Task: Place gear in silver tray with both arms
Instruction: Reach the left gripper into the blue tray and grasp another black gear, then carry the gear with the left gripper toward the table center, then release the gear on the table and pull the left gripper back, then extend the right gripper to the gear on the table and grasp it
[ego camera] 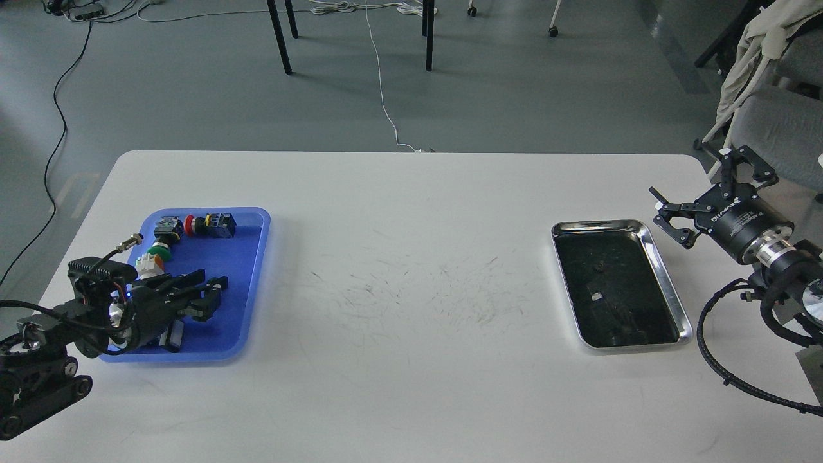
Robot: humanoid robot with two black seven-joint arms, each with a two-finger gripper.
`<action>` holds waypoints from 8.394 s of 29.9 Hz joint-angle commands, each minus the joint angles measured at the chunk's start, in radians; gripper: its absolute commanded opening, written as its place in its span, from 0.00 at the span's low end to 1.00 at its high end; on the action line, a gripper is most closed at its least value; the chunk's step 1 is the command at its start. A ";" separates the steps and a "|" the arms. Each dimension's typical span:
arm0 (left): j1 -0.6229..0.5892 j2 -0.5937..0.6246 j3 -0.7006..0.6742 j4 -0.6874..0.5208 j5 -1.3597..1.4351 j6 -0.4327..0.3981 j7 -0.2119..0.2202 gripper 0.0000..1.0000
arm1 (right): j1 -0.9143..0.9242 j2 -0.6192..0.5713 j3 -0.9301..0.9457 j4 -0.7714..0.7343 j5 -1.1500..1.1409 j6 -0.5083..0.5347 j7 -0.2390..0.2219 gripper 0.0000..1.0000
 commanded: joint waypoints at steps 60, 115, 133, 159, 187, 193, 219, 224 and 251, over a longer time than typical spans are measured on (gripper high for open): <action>-0.224 -0.756 0.006 0.111 0.036 -0.030 0.210 0.07 | 0.028 -0.016 0.003 -0.011 -0.001 -0.002 0.000 0.96; -0.183 -0.756 -0.329 0.025 -0.326 0.052 0.193 0.98 | 0.224 -0.005 -0.121 0.043 -0.164 -0.061 -0.011 0.96; -0.197 -0.266 -0.511 -0.033 -1.041 -0.146 0.270 0.98 | 0.834 0.291 -1.050 0.130 -0.779 -0.094 -0.022 0.96; -0.172 -0.186 -0.541 -0.034 -1.044 -0.175 0.234 0.98 | 1.023 0.612 -1.544 0.141 -0.868 0.013 -0.123 0.97; -0.172 -0.190 -0.541 -0.034 -1.043 -0.163 0.217 0.98 | 1.000 0.612 -1.589 0.113 -0.841 0.013 -0.120 0.66; -0.172 -0.191 -0.541 -0.034 -1.043 -0.163 0.217 0.98 | 1.000 0.612 -1.589 0.115 -0.831 0.013 -0.117 0.66; -0.172 -0.193 -0.541 -0.034 -1.044 -0.160 0.217 0.98 | 1.009 0.612 -1.589 0.124 -0.824 0.013 -0.106 0.50; -0.174 -0.194 -0.541 -0.034 -1.044 -0.160 0.217 0.98 | 1.006 0.612 -1.592 0.139 -0.824 0.013 -0.106 0.48; -0.174 -0.196 -0.541 -0.033 -1.043 -0.160 0.217 0.98 | 1.043 0.612 -1.558 0.132 -0.822 0.013 -0.104 0.02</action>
